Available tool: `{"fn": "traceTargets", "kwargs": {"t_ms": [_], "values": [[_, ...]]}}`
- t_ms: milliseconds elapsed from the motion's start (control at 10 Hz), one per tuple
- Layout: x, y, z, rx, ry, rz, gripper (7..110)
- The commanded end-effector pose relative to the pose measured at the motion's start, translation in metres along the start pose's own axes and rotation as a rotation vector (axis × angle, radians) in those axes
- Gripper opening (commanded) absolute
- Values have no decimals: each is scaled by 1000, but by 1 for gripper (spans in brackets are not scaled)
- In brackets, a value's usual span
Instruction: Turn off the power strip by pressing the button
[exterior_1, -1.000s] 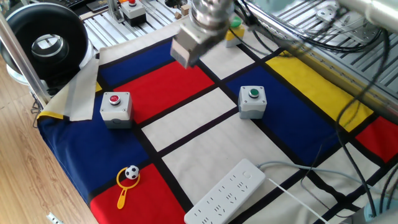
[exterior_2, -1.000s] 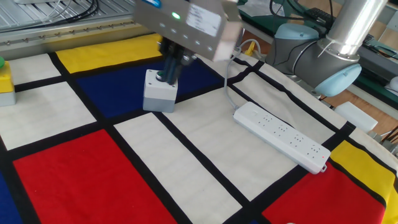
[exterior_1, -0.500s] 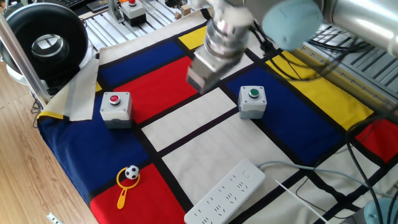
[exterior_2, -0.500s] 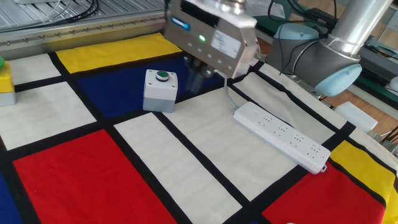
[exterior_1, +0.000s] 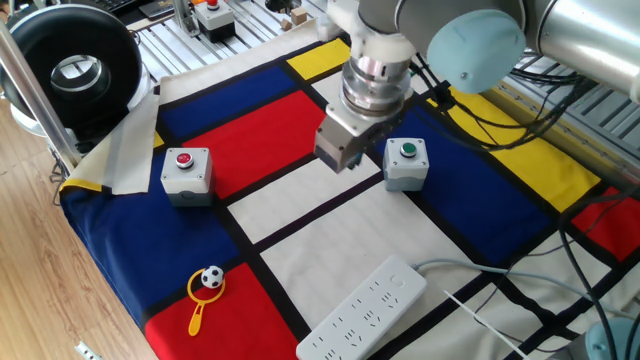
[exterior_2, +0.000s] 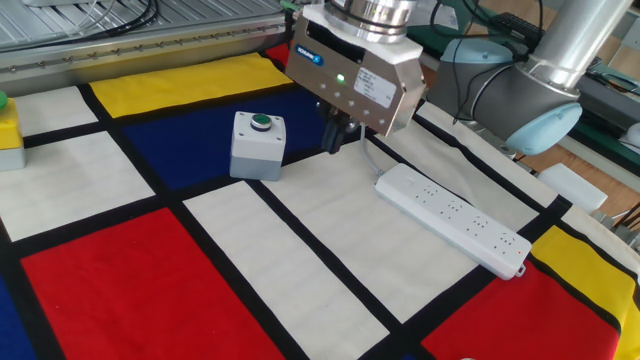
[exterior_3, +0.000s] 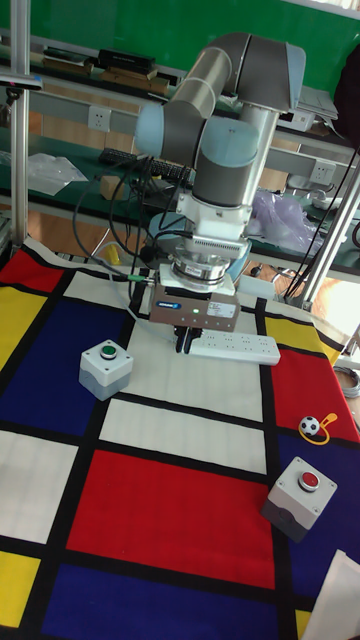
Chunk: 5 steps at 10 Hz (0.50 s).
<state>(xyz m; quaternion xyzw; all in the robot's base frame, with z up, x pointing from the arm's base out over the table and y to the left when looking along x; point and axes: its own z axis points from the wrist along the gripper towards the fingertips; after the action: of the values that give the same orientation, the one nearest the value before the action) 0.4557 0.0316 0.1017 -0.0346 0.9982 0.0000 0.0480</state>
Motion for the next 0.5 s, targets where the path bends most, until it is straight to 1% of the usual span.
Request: {"fn": "traceTargets", "kwargs": {"t_ms": [0, 100, 200, 300, 400], "values": [[-19, -4, 1, 15, -83, -11, 7], [-20, -2, 1, 5, -87, -3, 7], [-21, -1, 1, 4, -93, -21, 7], [-29, 0, 0, 1, -124, -56, 7], [-42, 14, -2, -51, -181, -81, 7]]}}
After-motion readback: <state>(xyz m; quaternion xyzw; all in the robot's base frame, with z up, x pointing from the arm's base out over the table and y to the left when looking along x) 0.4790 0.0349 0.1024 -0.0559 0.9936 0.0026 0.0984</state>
